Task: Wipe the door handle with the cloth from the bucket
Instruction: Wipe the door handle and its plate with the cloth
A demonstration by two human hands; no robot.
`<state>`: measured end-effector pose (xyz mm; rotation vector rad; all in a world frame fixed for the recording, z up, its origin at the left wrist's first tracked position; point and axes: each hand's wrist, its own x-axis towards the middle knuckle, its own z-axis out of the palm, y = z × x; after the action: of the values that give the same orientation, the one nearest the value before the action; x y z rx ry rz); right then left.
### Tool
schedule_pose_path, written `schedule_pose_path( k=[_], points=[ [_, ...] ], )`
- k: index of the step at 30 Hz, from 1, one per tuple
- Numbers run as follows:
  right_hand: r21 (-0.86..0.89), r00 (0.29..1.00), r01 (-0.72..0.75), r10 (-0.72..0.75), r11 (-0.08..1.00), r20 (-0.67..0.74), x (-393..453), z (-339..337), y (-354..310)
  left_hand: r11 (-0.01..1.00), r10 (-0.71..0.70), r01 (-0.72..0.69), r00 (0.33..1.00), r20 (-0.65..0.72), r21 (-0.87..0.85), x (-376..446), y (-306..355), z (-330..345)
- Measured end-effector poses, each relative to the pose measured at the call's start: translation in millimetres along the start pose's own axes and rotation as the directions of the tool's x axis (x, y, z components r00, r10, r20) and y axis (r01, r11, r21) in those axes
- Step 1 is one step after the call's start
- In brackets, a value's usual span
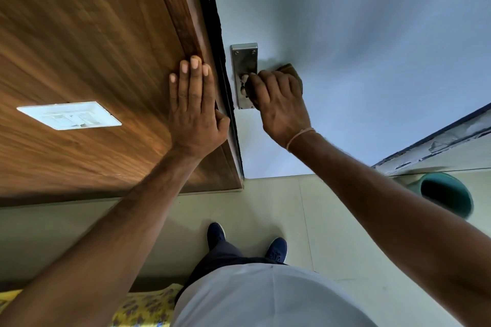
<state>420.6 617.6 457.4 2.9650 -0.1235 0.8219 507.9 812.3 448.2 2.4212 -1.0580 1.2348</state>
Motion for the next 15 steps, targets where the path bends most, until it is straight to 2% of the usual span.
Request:
schedule_pose_path(
  k=[2,5,11,15],
  points=[
    [0.015,1.000,0.014,-0.014,1.000,-0.009,-9.9,-2.4,24.0,1.000,0.003,-0.003,1.000,-0.007,-0.010,-0.2,0.6,1.5],
    [0.024,0.998,-0.037,0.038,0.999,-0.053,-19.0,-5.2,42.0,1.000,0.014,-0.014,1.000,-0.012,-0.017,-0.5,-1.2,1.8],
    [0.079,0.993,-0.075,0.082,0.994,-0.090,0.7,6.8,-15.6,0.999,0.026,-0.026,1.000,-0.018,-0.034,-1.1,-2.5,-0.2],
    [0.140,0.987,0.054,-0.032,0.989,-0.157,-2.5,10.4,16.7,0.999,0.040,-0.040,0.999,-0.009,-0.035,0.2,-4.8,-0.1]
  ],
)
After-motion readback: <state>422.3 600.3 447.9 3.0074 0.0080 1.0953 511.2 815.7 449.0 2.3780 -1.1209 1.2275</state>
